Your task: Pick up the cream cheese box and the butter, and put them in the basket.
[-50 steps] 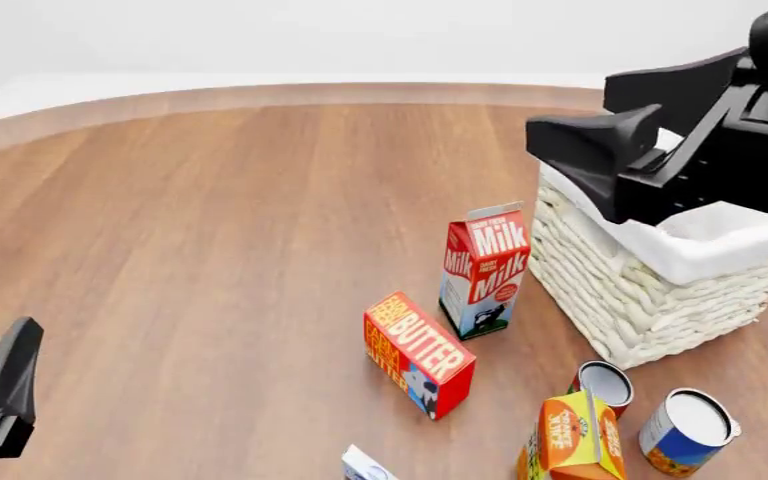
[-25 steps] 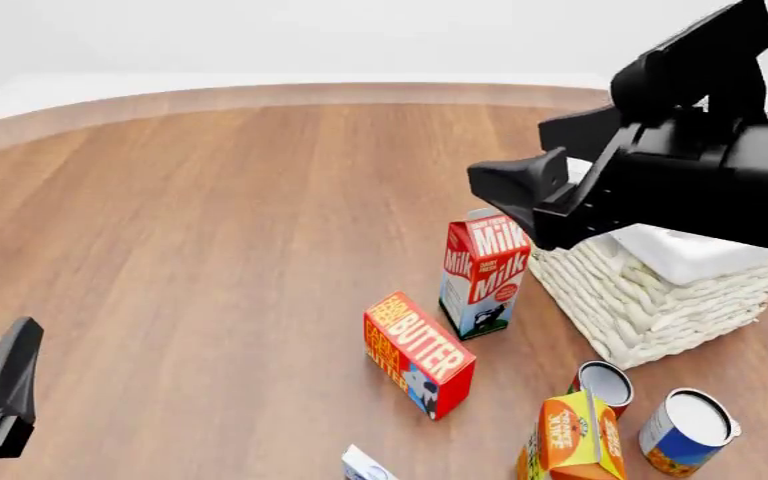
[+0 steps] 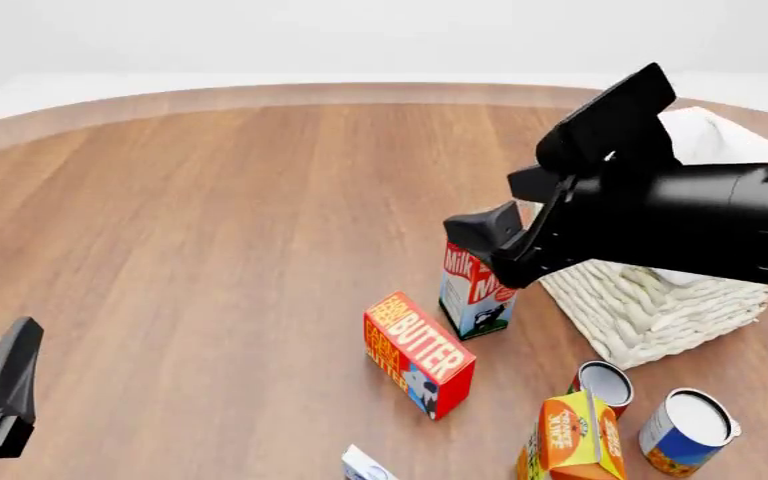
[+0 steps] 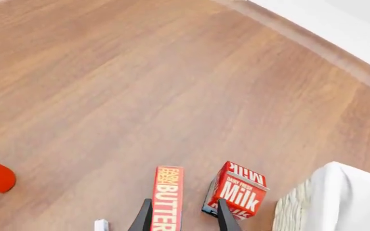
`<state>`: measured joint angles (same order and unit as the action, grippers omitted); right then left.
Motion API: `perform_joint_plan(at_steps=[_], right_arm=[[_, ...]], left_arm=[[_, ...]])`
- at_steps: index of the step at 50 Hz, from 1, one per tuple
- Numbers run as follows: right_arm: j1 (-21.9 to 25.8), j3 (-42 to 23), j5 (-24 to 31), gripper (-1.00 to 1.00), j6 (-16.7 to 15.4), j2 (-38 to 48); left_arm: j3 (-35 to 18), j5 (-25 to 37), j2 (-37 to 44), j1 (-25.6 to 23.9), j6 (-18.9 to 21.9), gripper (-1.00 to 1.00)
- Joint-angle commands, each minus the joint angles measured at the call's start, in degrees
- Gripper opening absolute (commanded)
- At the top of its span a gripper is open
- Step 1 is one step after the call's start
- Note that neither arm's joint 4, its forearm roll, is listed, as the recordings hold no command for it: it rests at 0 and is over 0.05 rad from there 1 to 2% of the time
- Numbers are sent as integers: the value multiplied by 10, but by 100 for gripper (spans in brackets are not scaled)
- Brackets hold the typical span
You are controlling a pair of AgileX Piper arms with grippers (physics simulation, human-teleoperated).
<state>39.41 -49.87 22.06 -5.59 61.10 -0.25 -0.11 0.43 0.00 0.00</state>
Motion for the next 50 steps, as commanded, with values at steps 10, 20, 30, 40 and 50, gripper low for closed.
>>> perform_joint_plan(at_steps=[10,20,30,40,50], right_arm=[[24,55,-79,100,47,54],[25,63,-84,100,59,52],[26,85,-95,100,68,54],[15,91,-96,100,67,62],[19,107,-122,100,74,89]], left_arm=[[0,0,0,0,0,100],[0,0,0,0,0,100],[0,0,0,0,0,100],[0,0,0,0,0,100],[0,0,0,0,0,100]])
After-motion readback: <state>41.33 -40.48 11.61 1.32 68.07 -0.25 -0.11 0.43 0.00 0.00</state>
